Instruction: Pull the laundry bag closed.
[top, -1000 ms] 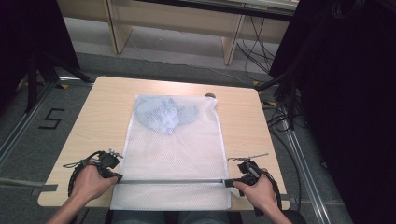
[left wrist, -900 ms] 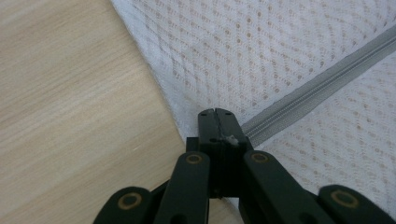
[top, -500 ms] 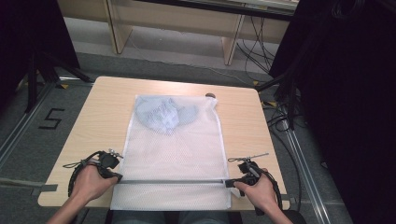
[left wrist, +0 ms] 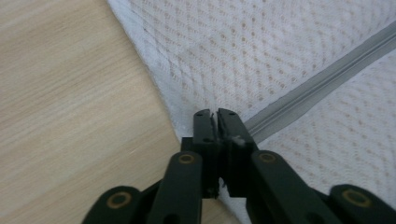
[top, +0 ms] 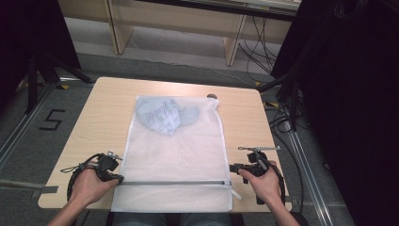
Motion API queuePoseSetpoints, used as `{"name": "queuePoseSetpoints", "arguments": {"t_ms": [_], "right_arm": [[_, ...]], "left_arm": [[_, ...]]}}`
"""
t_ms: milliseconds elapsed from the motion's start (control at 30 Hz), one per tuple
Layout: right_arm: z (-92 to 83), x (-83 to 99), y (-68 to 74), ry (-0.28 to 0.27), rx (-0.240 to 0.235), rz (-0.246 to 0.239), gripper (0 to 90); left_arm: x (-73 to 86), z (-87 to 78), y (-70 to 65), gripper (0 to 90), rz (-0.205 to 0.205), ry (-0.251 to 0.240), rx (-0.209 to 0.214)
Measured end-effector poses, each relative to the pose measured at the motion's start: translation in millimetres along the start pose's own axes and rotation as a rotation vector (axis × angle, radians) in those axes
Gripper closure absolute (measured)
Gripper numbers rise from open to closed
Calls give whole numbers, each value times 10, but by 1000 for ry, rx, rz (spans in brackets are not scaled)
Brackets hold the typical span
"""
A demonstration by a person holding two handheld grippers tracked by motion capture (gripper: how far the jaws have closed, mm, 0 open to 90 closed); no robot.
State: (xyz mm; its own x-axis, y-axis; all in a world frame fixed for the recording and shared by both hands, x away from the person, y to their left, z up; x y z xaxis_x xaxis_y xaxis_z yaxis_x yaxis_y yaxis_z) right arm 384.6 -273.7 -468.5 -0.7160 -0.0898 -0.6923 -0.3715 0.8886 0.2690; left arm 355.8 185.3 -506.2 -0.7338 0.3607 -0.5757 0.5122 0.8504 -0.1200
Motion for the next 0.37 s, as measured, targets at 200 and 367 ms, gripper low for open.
{"name": "queuePoseSetpoints", "arguments": {"t_ms": [200, 367], "right_arm": [[54, -53, -10, -58, -31, 23, 678], [44, -43, -27, -57, -37, 36, 665]], "left_arm": [[0, 13, -1, 796, -8, -19, 16], [-23, -38, 11, 741, 3, -55, -19]]}}
Point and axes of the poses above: each handheld gripper's, and its own axes: z roughly forward along the jaws, x roughly out of its underside, y roughly to its left, the point moved 2 cm from there along z, roughly forward along the jaws, and after that the axes turned 11 degrees about -y, right-handed, at the moved point
